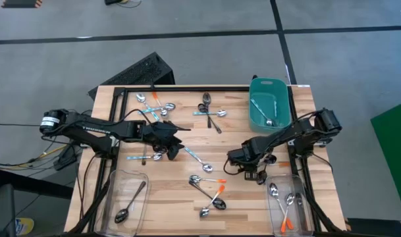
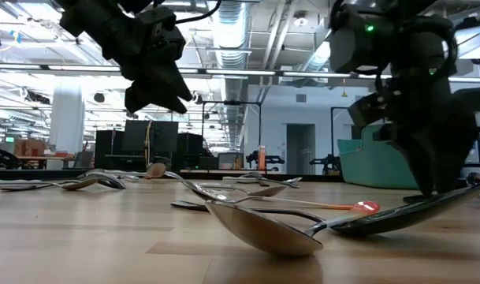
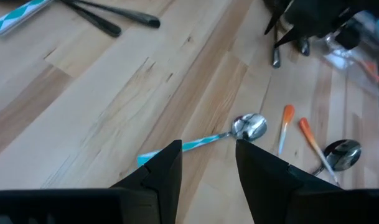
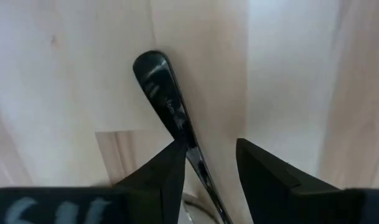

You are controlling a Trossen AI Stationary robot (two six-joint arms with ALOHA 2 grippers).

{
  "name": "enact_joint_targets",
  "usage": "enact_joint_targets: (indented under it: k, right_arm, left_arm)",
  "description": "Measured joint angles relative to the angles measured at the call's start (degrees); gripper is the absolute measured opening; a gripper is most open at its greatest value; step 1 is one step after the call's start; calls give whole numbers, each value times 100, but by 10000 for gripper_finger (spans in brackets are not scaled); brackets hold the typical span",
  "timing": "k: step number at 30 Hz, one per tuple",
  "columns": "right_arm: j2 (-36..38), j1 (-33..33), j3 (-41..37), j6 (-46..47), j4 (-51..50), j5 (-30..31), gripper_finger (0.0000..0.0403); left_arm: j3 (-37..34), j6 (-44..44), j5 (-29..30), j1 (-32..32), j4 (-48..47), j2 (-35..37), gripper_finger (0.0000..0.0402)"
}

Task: Sort silverware by color (type)
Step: Put the black spoon into the left transparent bin

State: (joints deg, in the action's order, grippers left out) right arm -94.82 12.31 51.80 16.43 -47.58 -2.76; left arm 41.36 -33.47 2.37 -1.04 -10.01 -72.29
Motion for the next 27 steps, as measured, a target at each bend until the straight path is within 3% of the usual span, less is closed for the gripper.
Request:
enact_joint_targets:
  k: [13,20,27]
  right_arm:
    - [10,5,-285,7,396,-23,163]
    - [-8,-575,373,307,665,400,143]
    - [26,-952,641,-284,571,330,154]
  left_arm:
    - [0,143,52,0,-248,2,138]
    - [0,288,108,-36,-258,2,138]
    - [0,328,108,-94,-268,2,138]
